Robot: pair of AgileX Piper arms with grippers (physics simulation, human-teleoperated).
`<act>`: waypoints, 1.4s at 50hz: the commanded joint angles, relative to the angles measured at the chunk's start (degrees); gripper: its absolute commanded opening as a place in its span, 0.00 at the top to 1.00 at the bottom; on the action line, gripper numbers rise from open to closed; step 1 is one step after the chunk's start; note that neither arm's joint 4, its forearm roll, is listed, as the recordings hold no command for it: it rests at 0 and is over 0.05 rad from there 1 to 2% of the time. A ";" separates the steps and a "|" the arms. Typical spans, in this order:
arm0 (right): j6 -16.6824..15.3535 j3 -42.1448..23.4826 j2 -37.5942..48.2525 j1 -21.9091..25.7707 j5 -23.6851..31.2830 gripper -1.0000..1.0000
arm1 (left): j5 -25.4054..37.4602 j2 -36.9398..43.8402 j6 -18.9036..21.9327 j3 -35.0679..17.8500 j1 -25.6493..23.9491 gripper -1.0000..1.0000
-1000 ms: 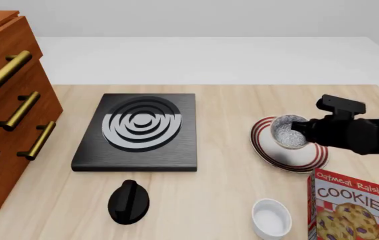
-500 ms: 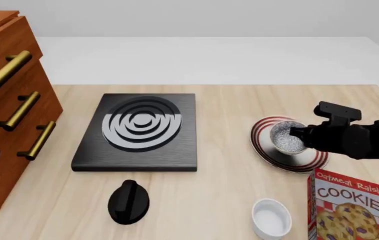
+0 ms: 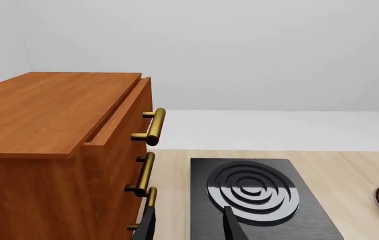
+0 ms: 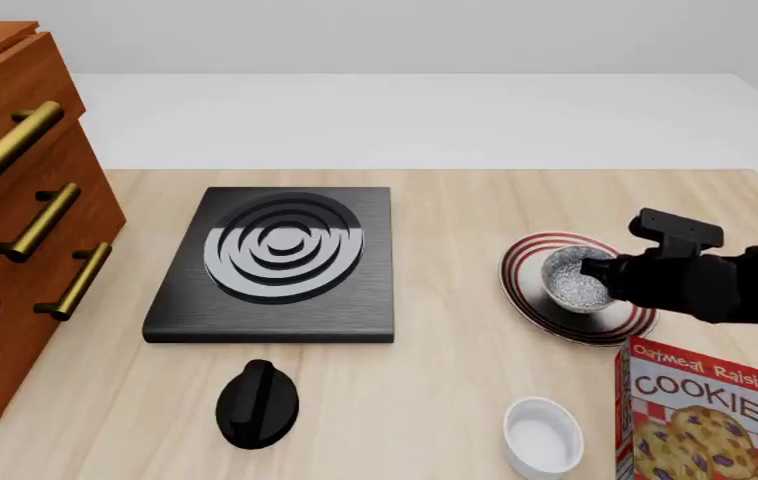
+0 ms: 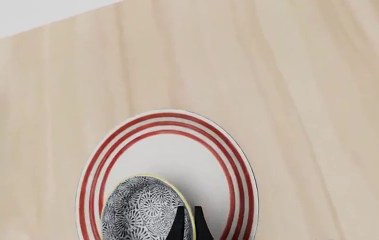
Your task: Pick the akita bowl on the ramekin and place it on the plate.
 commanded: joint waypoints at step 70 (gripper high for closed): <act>-6.29 -10.90 -63.60 5.04 39.59 0.00 | 0.19 -0.05 0.44 -0.09 -0.25 0.00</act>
